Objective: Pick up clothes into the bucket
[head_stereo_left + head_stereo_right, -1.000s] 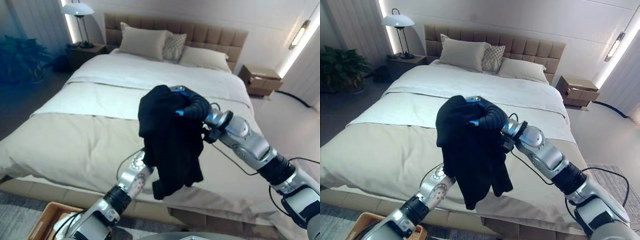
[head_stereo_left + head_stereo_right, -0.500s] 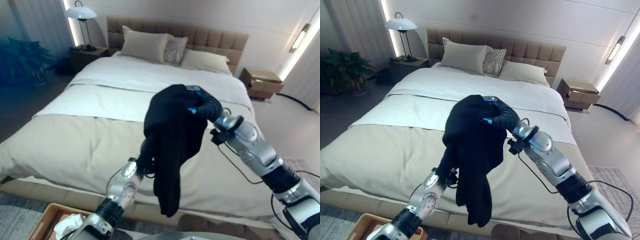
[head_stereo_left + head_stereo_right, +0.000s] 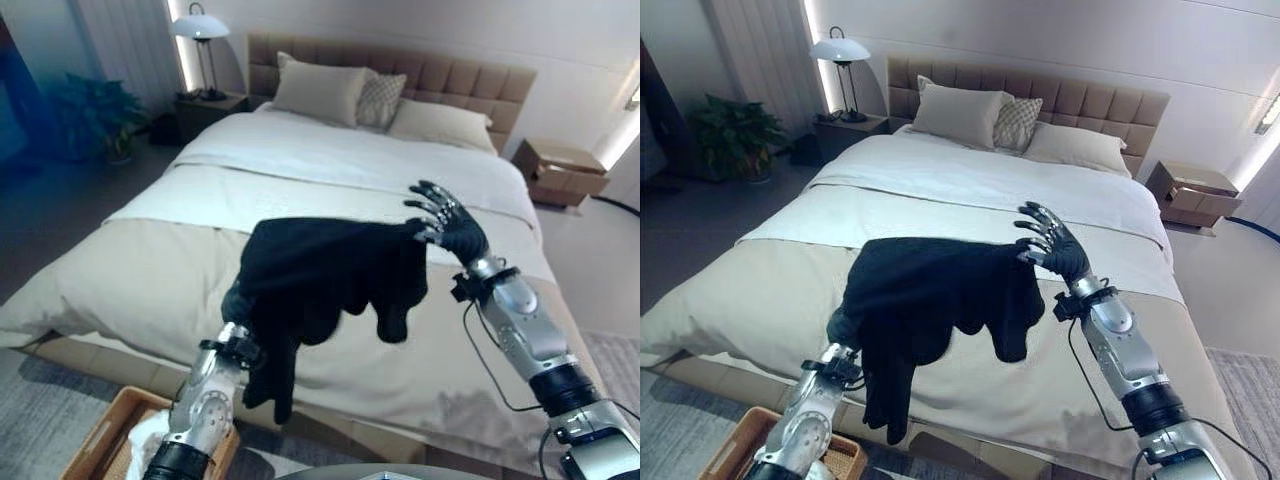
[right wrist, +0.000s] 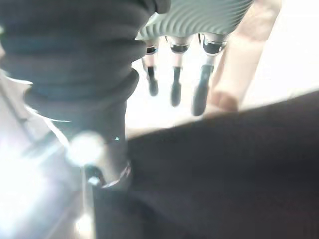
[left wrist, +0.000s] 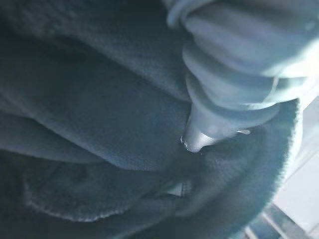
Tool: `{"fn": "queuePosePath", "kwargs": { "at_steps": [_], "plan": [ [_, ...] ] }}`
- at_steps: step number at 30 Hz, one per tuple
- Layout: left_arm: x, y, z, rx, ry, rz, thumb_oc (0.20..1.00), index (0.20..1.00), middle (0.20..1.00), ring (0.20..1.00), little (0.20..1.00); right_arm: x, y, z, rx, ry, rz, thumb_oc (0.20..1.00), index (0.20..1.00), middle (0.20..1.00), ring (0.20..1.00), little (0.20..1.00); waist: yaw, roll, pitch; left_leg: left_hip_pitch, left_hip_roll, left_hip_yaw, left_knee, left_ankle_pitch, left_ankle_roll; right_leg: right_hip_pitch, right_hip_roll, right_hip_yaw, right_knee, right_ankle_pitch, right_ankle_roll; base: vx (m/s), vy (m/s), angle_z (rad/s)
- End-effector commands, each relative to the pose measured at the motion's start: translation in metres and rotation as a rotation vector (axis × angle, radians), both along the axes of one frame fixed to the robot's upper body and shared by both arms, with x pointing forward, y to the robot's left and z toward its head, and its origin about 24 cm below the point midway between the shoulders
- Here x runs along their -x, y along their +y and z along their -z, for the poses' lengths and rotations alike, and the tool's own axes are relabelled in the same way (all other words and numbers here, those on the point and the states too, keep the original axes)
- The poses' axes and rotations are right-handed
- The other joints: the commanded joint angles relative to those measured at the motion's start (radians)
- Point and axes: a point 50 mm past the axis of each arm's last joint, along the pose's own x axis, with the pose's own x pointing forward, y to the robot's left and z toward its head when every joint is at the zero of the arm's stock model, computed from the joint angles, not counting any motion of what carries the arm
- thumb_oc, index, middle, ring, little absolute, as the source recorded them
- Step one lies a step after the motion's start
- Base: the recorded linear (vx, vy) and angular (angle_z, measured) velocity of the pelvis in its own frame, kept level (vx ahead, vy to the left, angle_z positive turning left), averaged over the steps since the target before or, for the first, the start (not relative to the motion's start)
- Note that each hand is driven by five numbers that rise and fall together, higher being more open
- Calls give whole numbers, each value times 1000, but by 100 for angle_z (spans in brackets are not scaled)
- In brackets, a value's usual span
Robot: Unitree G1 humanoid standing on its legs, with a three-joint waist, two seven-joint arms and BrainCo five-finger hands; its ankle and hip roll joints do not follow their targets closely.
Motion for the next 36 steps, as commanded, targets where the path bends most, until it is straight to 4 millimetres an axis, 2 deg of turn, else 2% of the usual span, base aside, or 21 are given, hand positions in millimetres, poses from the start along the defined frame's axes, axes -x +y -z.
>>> {"fn": "queuePosePath", "kwargs": {
  "at_steps": [1, 4, 7, 8, 10, 11, 13, 14, 17, 22, 23, 25, 28, 29, 30, 31, 32, 33, 34, 35, 36],
  "plan": [
    [-6, 8, -46, 27, -231, -38, 200, 200, 200, 200, 200, -10, 11, -17, 58, -115, -7, 1000, 1000, 1000, 1000, 1000, 19, -27, -5, -93, 10, -85, 85, 22, -1, 28, -41, -25, 76, -36, 32, -33, -23, 19],
    [-6, 9, -45, 41, -231, -53, 200, 200, 200, 200, 200, -9, 18, -11, 139, -108, -34, 1000, 1000, 1000, 1000, 1000, 24, -25, -1, -97, 13, -93, 85, 25, -3, 31, -38, -32, 78, -40, 30, -18, -16, 11],
    [-7, 9, -46, 64, -233, -69, 200, 200, 200, 200, 200, -8, 32, 2, 263, -87, -85, 1000, 1000, 1000, 1000, 1000, 32, -21, 7, -100, 15, -104, 86, 29, -4, 33, -33, -42, 79, -44, 27, -20, -18, 14],
    [-9, 8, -49, 69, -248, -75, 200, 200, 200, 200, 200, -8, 44, 11, 355, -78, -126, 1000, 1000, 1000, 1000, 1000, 39, -20, 11, -102, 17, -109, 88, 30, -5, 36, -30, -46, 80, -47, 25, -20, -15, 3],
    [-9, 8, -52, 73, -260, -80, 200, 200, 200, 200, 200, -7, 50, 15, 381, -67, -153, 1000, 1000, 1000, 1000, 1000, 41, -19, 13, -103, 19, -112, 90, 31, -5, 37, -30, -49, 80, -48, 24, -9, -4, 4],
    [-9, 10, -60, 76, -299, -93, 200, 200, 200, 200, 200, -5, 55, 29, 380, -16, -165, 1000, 1000, 1000, 1000, 1000, 47, -17, 14, -105, 20, -118, 91, 32, -5, 40, -28, -54, 82, -53, 23, -15, -9, 14],
    [-8, 14, -70, 57, -341, -115, 200, 200, 200, 200, 200, -3, 56, 39, 377, 12, -153, 1000, 1000, 1000, 1000, 1000, 52, -16, 14, -107, 21, -124, 94, 32, -6, 42, -28, -58, 86, -57, 21, -15, -13, 15],
    [-7, 14, -70, 57, -341, -115, 200, 200, 200, 200, 200, -3, 57, 39, 377, 12, -153, 1000, 1000, 1000, 1000, 1000, 52, -16, 14, -107, 21, -124, 95, 32, -6, 42, -28, -58, 86, -57, 21, -16, -16, 8],
    [-3, 34, -92, -110, -441, -212, 200, 200, 200, 200, 200, 1, 47, 55, 398, 52, -73, 1000, 1000, 1000, 1000, 1000, 63, -12, 19, -112, 22, -145, 109, 30, -8, 47, -27, -69, 116, -78, 15, -10, -11, 7],
    [6, 51, -102, -316, -488, -343, 200, 200, 200, 200, 200, 10, 32, 67, 431, 76, 16, 1000, 1000, 1000, 1000, 1000, 74, -4, 34, -128, 24, -186, 127, 42, -19, 61, -23, -107, 165, -115, 0, -26, -18, 28],
    [8, 54, -102, -362, -482, -386, 200, 200, 200, 200, 200, 14, 28, 72, 430, 87, 38, 1000, 1000, 1000, 1000, 1000, 78, -2, 41, -148, 24, -227, 130, 58, -33, 69, -15, -139, 175, -131, -8, -116, -67, 43],
    [9, 56, -101, -374, -474, -419, 200, 200, 200, 200, 200, 16, 27, 74, 415, 96, 51, 1000, 1000, 1000, 1000, 1000, 80, 1, 48, -167, 25, -255, 130, 74, -45, 72, -6, -166, 179, -140, -14, -110, -63, 83],
    [9, 57, -100, -396, -463, -485, 200, 200, 200, 200, 200, 19, 23, 78, 369, 116, 95, 1000, 1000, 1000, 1000, 1000, 95, 15, 82, -227, 39, -340, 102, 143, -82, 58, 26, -242, 197, -166, -33, -213, -95, 72],
    [9, 57, -98, -411, -442, -524, 200, 200, 200, 200, 200, 21, 23, 79, 324, 118, 110, 1000, 1000, 1000, 1000, 1000, 99, 24, 104, -253, 48, -387, 61, 190, -96, 36, 44, -281, 206, -174, -41, -216, -69, 88],
    [9, 60, -97, -423, -434, -556, 200, 200, 200, 200, 200, 22, 24, 79, 306, 120, 110, 1000, 1000, 1000, 1000, 1000, 100, 25, 116, -260, 53, -388, 54, 196, -98, 23, 45, -289, 224, -183, -42, -240, -25, 108],
    [7, 61, -97, -433, -426, -587, 200, 200, 200, 200, 200, 22, 23, 78, 297, 119, 118, 1000, 1000, 1000, 1000, 1000, 91, 24, 130, -285, 57, -360, 64, 199, -88, 4, 34, -303, 239, -179, -42, -192, 55, 84],
    [5, 61, -97, -434, -422, -606, 200, 200, 200, 200, 200, 21, 22, 76, 298, 113, 117, 1000, 1000, 1000, 1000, 1000, 77, 20, 140, -293, 64, -296, 85, 185, -67, -14, 17, -315, 252, -171, -42, -159, 70, 68],
    [4, 61, -97, -433, -423, -606, 200, 200, 200, 200, 200, 21, 22, 75, 298, 112, 118, 1000, 1000, 1000, 1000, 1000, 75, 20, 137, -300, 61, -298, 87, 188, -64, -19, 15, -316, 251, -167, -40, -204, 102, 40],
    [0, 65, -101, -462, -434, -649, 200, 200, 200, 200, 200, 19, 22, 73, 306, 105, 115, 1000, 1000, 1000, 1000, 1000, 49, 4, 147, -291, 97, -141, 160, 129, -31, -46, -19, -329, 263, -152, -41, -173, 94, 38],
    [-4, 65, -104, -474, -444, -669, 200, 200, 200, 200, 200, 18, 23, 72, 305, 104, 118, 1000, 1000, 1000, 1000, 1000, 48, -2, 149, -285, 111, -102, 199, 95, -30, -55, -32, -332, 264, -147, -44, -165, 83, 40],
    [-4, 65, -104, -474, -444, -669, 200, 200, 200, 200, 200, 18, 23, 72, 305, 104, 118, 1000, 1000, 1000, 1000, 1000, 48, -2, 149, -285, 111, -102, 199, 95, -30, -55, -32, -331, 264, -147, -44, -65, 66, 51]
  ]
}}
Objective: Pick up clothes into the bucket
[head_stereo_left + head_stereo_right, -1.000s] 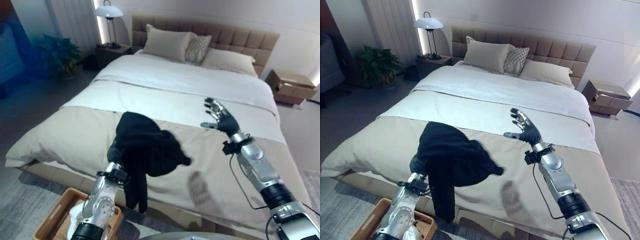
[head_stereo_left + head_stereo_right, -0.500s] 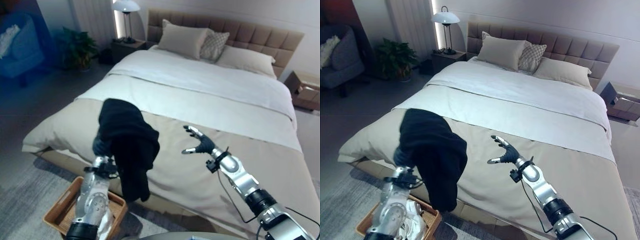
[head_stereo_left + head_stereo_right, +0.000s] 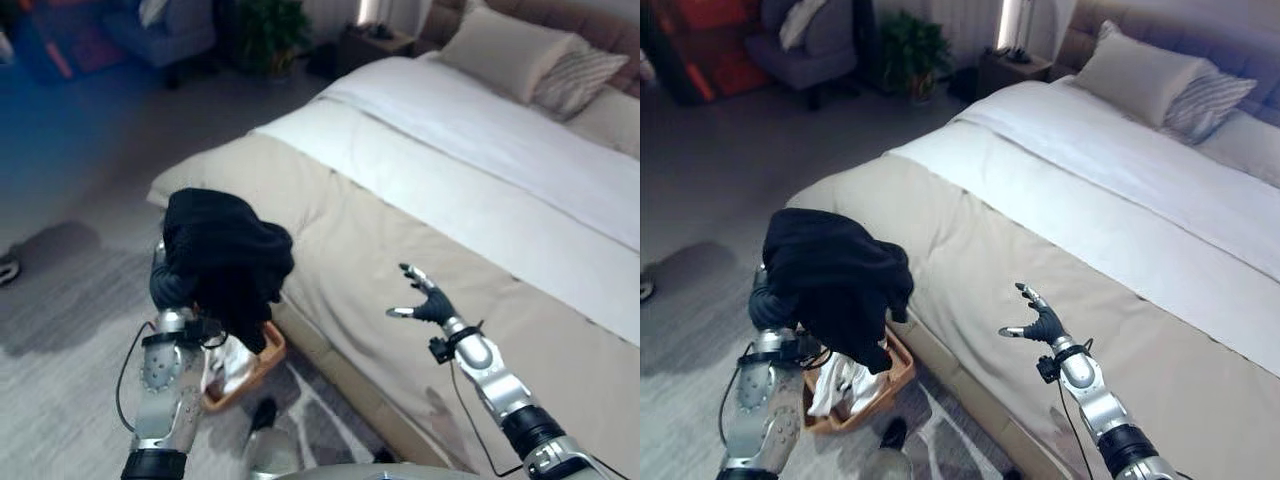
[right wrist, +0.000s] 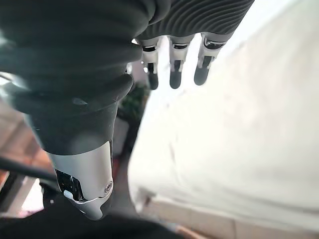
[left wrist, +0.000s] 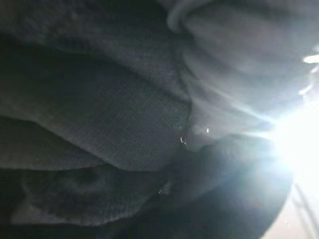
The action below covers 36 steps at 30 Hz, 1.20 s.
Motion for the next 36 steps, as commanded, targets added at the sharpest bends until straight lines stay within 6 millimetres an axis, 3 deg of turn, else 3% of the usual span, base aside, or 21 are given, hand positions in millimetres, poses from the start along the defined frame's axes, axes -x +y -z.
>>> {"fn": "queuePosePath", "kwargs": {
  "at_steps": [1, 3, 7, 10, 14, 15, 16, 17, 20, 26, 31, 32, 33, 36],
  "plan": [
    [-9, 6, -48, -125, -243, -77, 200, 200, 200, 200, 200, -17, 10, -32, -73, -160, -8, 1000, 1000, 1000, 1000, 1000, -49, -54, -41, -35, 56, 116, 182, 46, -96, -56, -61, 48, 83, 9, 37, -18, 115, 38],
    [-14, 5, -57, -169, -268, -111, 200, 200, 200, 200, 200, -12, 5, -26, -85, -135, 26, 1000, 1000, 1000, 1000, 1000, -54, -53, -47, 2, 67, 149, 175, 8, -105, -34, -90, 13, 71, 20, 50, 4, 142, 38],
    [-20, 2, -63, -203, -274, -110, 200, 200, 200, 200, 200, -7, -2, -19, -90, -109, 62, 1000, 1000, 1000, 1000, 1000, -56, -52, -51, 13, 43, 171, 116, 30, -106, -15, -119, -15, 48, 52, 73, 41, 189, 48],
    [-19, 5, -66, -223, -281, -128, 200, 200, 200, 200, 200, -5, 1, -15, -105, -82, 57, 1000, 1000, 1000, 1000, 1000, -50, -79, -22, -9, -8, 170, 178, -40, -76, -40, -182, 29, 54, 103, 104, 19, 283, 28],
    [-24, 3, -75, -243, -307, -129, 200, 200, 200, 200, 200, -4, 9, -13, -148, -68, 37, 1000, 1000, 1000, 1000, 1000, -52, -102, 7, -43, -54, 163, 228, -78, -43, -75, -228, 89, 112, 128, 116, -3, 157, 6],
    [-27, -1, -81, -248, -328, -110, 200, 200, 200, 200, 200, -3, 10, -15, -175, -72, 34, 1000, 1000, 1000, 1000, 1000, -65, -110, 21, -74, -69, 139, 256, -86, -35, -97, -224, 158, 141, 136, 118, -85, 6, 26],
    [-35, -11, -90, -258, -364, -74, 200, 200, 200, 200, 200, -2, 12, -18, -220, -76, 31, 1000, 1000, 1000, 1000, 1000, -104, -118, 46, -137, -83, 99, 306, -95, -28, -164, -158, 332, 159, 149, 125, -113, 22, 58],
    [-36, -12, -92, -254, -375, -75, 200, 200, 200, 200, 200, -3, 13, -19, -238, -81, 31, 1000, 1000, 1000, 1000, 1000, -110, -117, 52, -158, -81, 99, 317, -93, -29, -195, -145, 354, 144, 142, 118, -114, 16, 82],
    [-38, -14, -98, -263, -395, -94, 200, 200, 200, 200, 200, -3, 15, -19, -278, -80, 40, 1000, 1000, 1000, 1000, 1000, -107, -116, 72, -219, -77, 89, 379, -103, -33, -212, -140, 339, 126, 111, 104, -80, 8, 21],
    [-53, -17, -119, -257, -451, -183, 200, 200, 200, 200, 200, -7, 21, -30, -352, -134, 34, 1000, 1000, 1000, 1000, 1000, -109, -126, 166, -405, -53, 49, 547, -134, -50, -384, -132, 324, 298, 19, 88, -135, -10, 10],
    [-59, -11, -135, -259, -489, -247, 200, 200, 200, 200, 200, -7, 19, -36, -383, -159, 40, 1000, 1000, 1000, 1000, 1000, -122, -122, 170, -549, -59, 30, 624, -146, -44, -524, -127, 332, 384, 2, 81, -116, -9, 5],
    [-64, -7, -146, -256, -505, -280, 200, 200, 200, 200, 200, -9, 18, -39, -388, -172, 44, 1000, 1000, 1000, 1000, 1000, -129, -123, 177, -610, -60, 24, 654, -148, -40, -585, -124, 339, 412, -2, 79, -16, -20, 4],
    [-65, -5, -150, -256, -511, -293, 200, 200, 200, 200, 200, -9, 18, -41, -388, -179, 44, 1000, 1000, 1000, 1000, 1000, -131, -122, 175, -619, -57, 16, 674, -185, -46, -599, -118, 350, 434, -31, 87, 0, 0, 0],
    [-69, 6, -164, -277, -531, -354, 200, 200, 200, 200, 200, -11, 17, -45, -393, -200, 45, 1000, 1000, 1000, 1000, 1000, -138, -119, 189, -696, -59, 9, 723, -200, -39, -679, -116, 364, 486, -41, 83, -6, 8, 2]
  ]
}}
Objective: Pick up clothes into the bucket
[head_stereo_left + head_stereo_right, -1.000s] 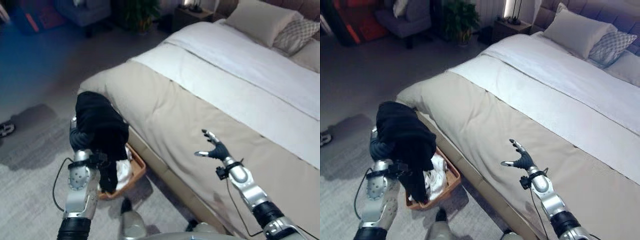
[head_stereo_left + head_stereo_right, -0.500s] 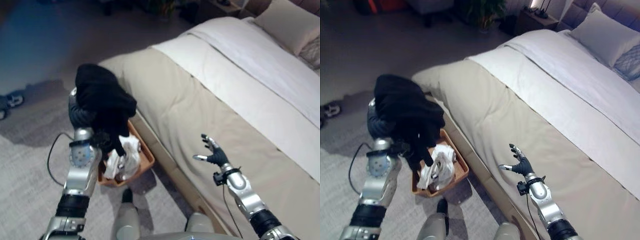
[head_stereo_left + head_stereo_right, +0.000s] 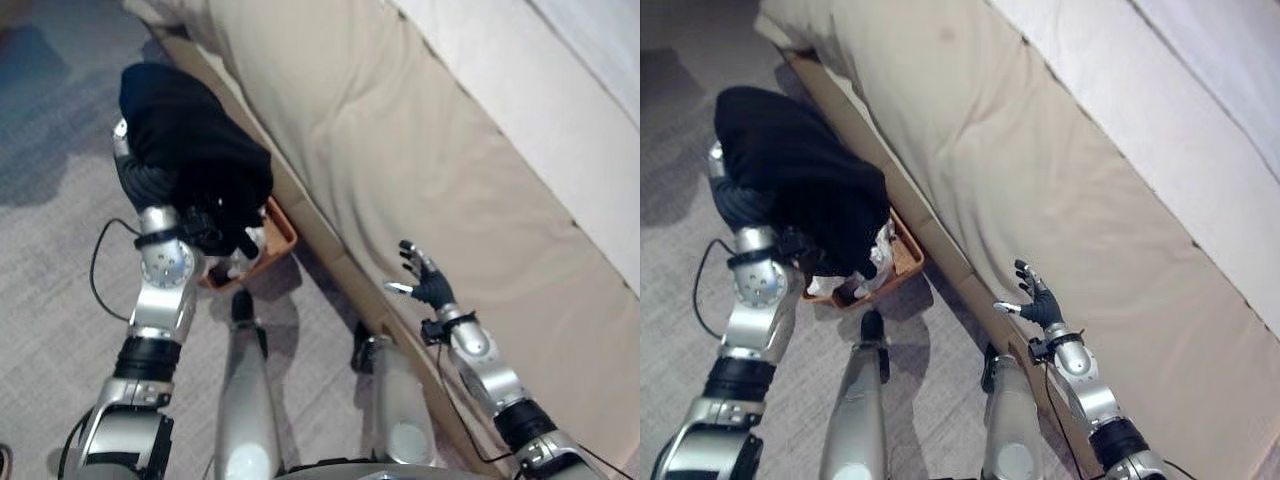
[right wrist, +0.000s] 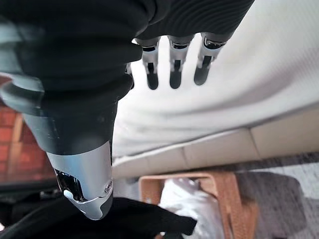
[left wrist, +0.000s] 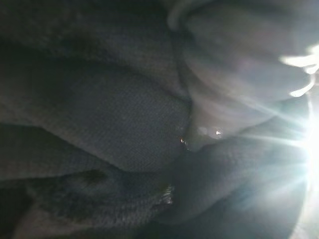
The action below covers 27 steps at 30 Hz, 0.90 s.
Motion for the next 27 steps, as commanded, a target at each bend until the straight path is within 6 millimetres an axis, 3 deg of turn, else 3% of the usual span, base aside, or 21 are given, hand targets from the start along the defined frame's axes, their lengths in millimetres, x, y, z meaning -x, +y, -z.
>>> {"fn": "queuePosePath", "kwargs": {
  "at_steps": [1, 6, 12, 13, 16, 21, 25, 26, 27],
  "plan": [
    [6, 0, -41, -83, -183, -42, 200, 200, 200, 200, 200, 4, -2, -13, -64, -94, 15, 1000, 1000, 1000, 1000, 1000, 12, -6, -54, -31, 19, 23, 120, -123, 31, -34, -13, 13, -48, 119, -4, -39, 32, -1],
    [-2, 32, -75, -64, -220, -171, 200, 200, 200, 200, 200, -4, 1, -20, -85, -124, 21, 1000, 1000, 1000, 1000, 1000, -3, -20, -27, -110, 24, 29, 148, -122, 35, -121, -7, 30, -31, 132, -2, -27, 8, -3],
    [-6, 44, -105, -82, -242, -235, 200, 200, 200, 200, 200, -3, 0, -18, -92, -119, 24, 1000, 1000, 1000, 1000, 1000, -14, -34, -11, -136, 23, 27, 120, -107, 30, -142, -13, 15, -51, 143, 6, -10, -13, 0],
    [-5, 53, -117, -105, -250, -277, 200, 200, 200, 200, 200, -1, -1, -15, -93, -110, 27, 1000, 1000, 1000, 1000, 1000, -19, -34, -11, -152, 21, 22, 119, -105, 29, -157, -12, 13, -50, 143, 7, -3, -20, 6],
    [-7, 64, -129, -102, -235, -329, 200, 200, 200, 200, 200, 1, 0, -11, -106, -92, 22, 1000, 1000, 1000, 1000, 1000, -25, -37, -7, -182, 19, 17, 124, -103, 29, -179, -9, 9, -51, 145, 8, -8, -22, 7],
    [-17, 74, -127, -101, -150, -360, 200, 200, 200, 200, 200, 1, 6, -12, -118, -95, -4, 1000, 1000, 1000, 1000, 1000, -36, -44, 11, -208, 19, 14, 117, -94, 32, -206, -2, 14, -66, 166, 14, -18, -5, 4],
    [-26, 85, -105, -93, -41, -390, 200, 200, 200, 200, 200, -2, 11, -16, -128, -115, -14, 1000, 1000, 1000, 1000, 1000, -42, -57, 30, -226, 25, 20, 115, -92, 37, -229, 7, 22, -75, 176, 15, 3, 10, -5],
    [-29, 92, -88, -52, 18, -397, 200, 200, 200, 200, 200, -3, 12, -18, -134, -126, -15, 1000, 1000, 1000, 1000, 1000, -43, -63, 36, -230, 25, 18, 119, -94, 40, -239, 9, 25, -70, 174, 13, 0, 0, 0],
    [-29, 92, -88, -51, 19, -398, 200, 200, 200, 200, 200, -2, 12, -18, -133, -126, -16, 1000, 1000, 1000, 1000, 1000, -44, -63, 36, -230, 25, 18, 119, -94, 40, -240, 9, 25, -70, 174, 13, 18, 0, -4]
  ]
}}
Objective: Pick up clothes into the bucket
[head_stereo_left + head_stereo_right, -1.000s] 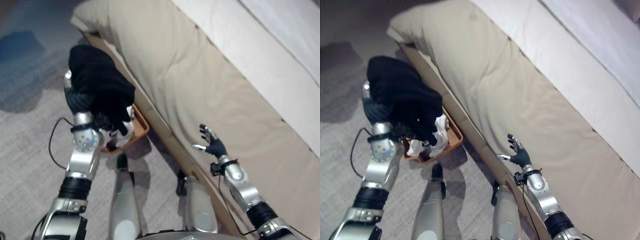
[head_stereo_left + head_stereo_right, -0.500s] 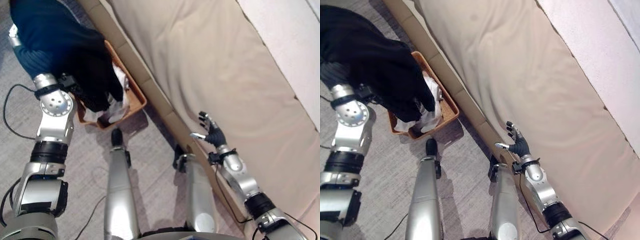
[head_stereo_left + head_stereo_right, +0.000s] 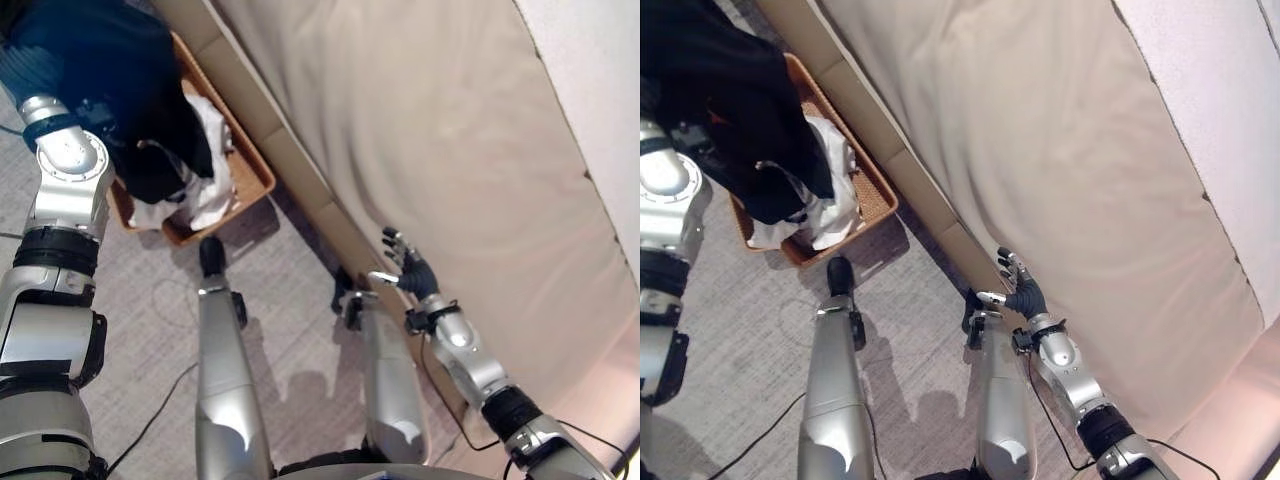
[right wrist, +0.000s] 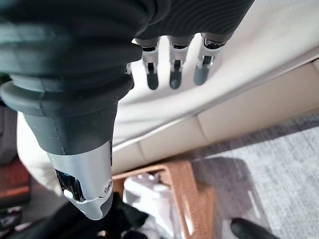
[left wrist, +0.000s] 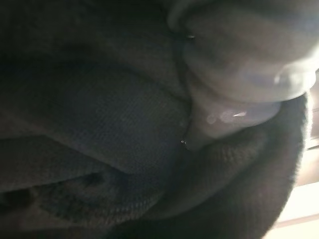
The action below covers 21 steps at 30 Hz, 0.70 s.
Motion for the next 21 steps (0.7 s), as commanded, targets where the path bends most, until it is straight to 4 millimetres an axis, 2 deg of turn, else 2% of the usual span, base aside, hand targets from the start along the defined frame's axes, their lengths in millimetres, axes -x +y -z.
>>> {"fn": "queuePosePath", "kwargs": {
  "at_steps": [1, 5, 6, 9, 10, 11, 16, 21],
  "plan": [
    [8, 11, -14, 46, -78, -2, 200, 200, 200, 200, 200, -2, -12, -14, -38, -84, 43, 1000, 1000, 1000, 1000, 1000, 16, 4, -9, 13, 26, 40, 71, -111, 33, -16, 4, 24, -95, 157, -8, 9, 14, -5],
    [-1, 12, 20, 124, 29, -11, 200, 200, 200, 200, 200, -2, -13, -12, -29, -75, 58, 1000, 1000, 1000, 1000, 1000, 9, -2, -5, 8, 29, 45, 84, -119, 36, -32, 6, 29, -82, 152, -11, 10, 13, -5],
    [-1, 18, 29, 136, 72, -42, 200, 200, 200, 200, 200, -2, -14, -11, -23, -74, 60, 1000, 1000, 1000, 1000, 1000, 6, -4, -5, 9, 30, 46, 85, -120, 36, -34, 7, 30, -80, 151, -12, 0, 0, 0],
    [-4, 19, 38, 160, 113, -57, 200, 200, 200, 200, 200, -5, -15, -15, -11, -88, 62, 1000, 1000, 1000, 1000, 1000, 2, -6, -12, 7, 32, 48, 86, -124, 37, -42, 10, 38, -78, 151, -12, 8, 5, -8],
    [-4, 19, 38, 169, 113, -56, 423, 423, 423, 423, 423, -5, -16, -16, -9, -91, 63, 1000, 1000, 1000, 1000, 1000, 0, -7, -16, 6, 33, 49, 85, -125, 38, -46, 11, 38, -77, 152, -13, 15, -12, -9],
    [-5, 17, 34, 159, 106, -46, 1000, 1000, 1000, 1000, 1000, -5, -17, -16, -5, -93, 63, 1000, 1000, 1000, 1000, 1000, -3, -8, -22, 2, 33, 46, 86, -123, 38, -48, 11, 38, -78, 153, -12, 12, -14, -9],
    [-5, 15, 24, 150, 85, -27, 1000, 1000, 1000, 1000, 1000, -6, -19, -16, 8, -90, 64, 1000, 1000, 1000, 1000, 1000, -3, -2, -32, -3, 31, 42, 78, -117, 36, -50, 10, 33, -78, 149, -15, 3, -7, -2],
    [-6, 15, 25, 174, 80, -13, 1000, 1000, 1000, 1000, 1000, -4, -21, -13, 20, -76, 68, 1000, 1000, 1000, 1000, 1000, -3, 3, -41, 0, 31, 43, 69, -115, 33, -51, 10, 30, -80, 147, -15, 0, 0, 0]
  ]
}}
